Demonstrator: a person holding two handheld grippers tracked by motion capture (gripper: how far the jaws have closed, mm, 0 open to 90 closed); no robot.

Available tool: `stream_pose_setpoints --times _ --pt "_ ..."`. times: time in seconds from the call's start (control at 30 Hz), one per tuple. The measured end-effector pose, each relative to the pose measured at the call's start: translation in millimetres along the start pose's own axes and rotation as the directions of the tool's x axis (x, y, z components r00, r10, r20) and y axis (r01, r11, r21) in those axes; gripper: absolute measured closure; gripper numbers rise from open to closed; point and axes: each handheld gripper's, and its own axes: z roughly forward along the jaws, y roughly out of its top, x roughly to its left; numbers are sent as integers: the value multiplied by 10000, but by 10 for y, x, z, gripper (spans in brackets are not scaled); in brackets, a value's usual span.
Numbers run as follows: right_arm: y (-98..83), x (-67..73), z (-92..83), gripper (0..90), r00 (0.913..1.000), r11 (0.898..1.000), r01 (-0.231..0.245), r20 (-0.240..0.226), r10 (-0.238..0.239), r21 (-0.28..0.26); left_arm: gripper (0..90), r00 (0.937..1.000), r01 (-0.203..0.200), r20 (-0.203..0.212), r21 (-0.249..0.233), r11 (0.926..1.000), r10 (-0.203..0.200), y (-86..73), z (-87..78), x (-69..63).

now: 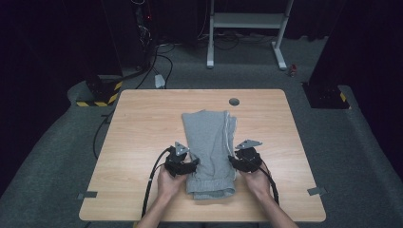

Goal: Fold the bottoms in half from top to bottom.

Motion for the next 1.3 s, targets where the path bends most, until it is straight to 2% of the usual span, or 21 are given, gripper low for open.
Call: stream_pose_setpoints --times 0.07,0.1,0.17,0.27,0.33,0.4,0.53,0.63,0.7,0.77,0.87,0.93,0.97,1.03,1.1,1.2,1.27,1.3 --pt "59 -27 45 662 9998 9999 -172 -54 172 -5 392 10000 -6 -37 128 9999 7 47 59 27" --pt "88 -41 78 682 9998 9998 -176 -69 176 28 394 9999 92 -44 36 10000 -92 61 83 37" --pt "134 -62 142 732 9995 9995 -309 -77 309 73 402 9998 199 -84 162 9997 -198 95 139 53" --pt "171 -68 224 823 9994 9992 -307 -132 310 247 408 9998 65 -163 322 9995 -59 94 194 36" --pt "163 -73 263 844 9999 9989 -166 -24 167 436 423 9997 -51 -257 316 9995 60 86 183 19" --pt "144 -78 248 847 9999 9990 -111 40 109 442 432 9994 -175 -309 286 9994 184 66 170 9" --pt "100 -97 170 824 9998 9991 46 194 -54 430 419 9997 -76 -245 341 9994 84 78 153 31" --pt "121 -119 142 688 9994 9996 -229 278 224 179 406 9995 -143 -268 276 9995 150 129 157 43" --pt "176 -140 144 641 9982 9988 -492 334 492 1 404 9995 -97 -287 172 9998 102 160 179 65" --pt "248 -160 166 617 9975 9976 -671 230 675 -188 402 9996 9 -299 312 9995 0 194 228 89" --pt "339 -144 247 628 9971 9976 -664 371 671 -175 404 9995 -4 -325 288 9996 14 236 273 90" --pt "363 -155 335 703 9965 9973 -694 473 682 245 412 9994 0 -346 294 9996 10 236 285 85" --pt "363 -157 366 773 9969 9972 -639 483 620 389 415 9993 -31 -373 361 9993 44 229 285 85" --pt "342 -165 369 838 9976 9981 -420 565 395 445 425 9990 -98 -432 579 9983 123 218 276 87" --pt "298 -196 320 848 9975 9985 -416 587 395 353 426 9985 -267 -463 659 9975 297 204 261 91" --pt "210 -264 264 839 9969 9977 -494 642 464 462 428 9984 -267 -486 714 9971 302 203 254 84" --pt "184 -272 238 806 9974 9974 -506 540 478 507 434 9982 -376 -444 704 9968 408 222 247 74" --pt "190 -266 231 774 9976 9980 -447 540 422 448 437 9986 -338 -391 507 9981 358 233 239 67"
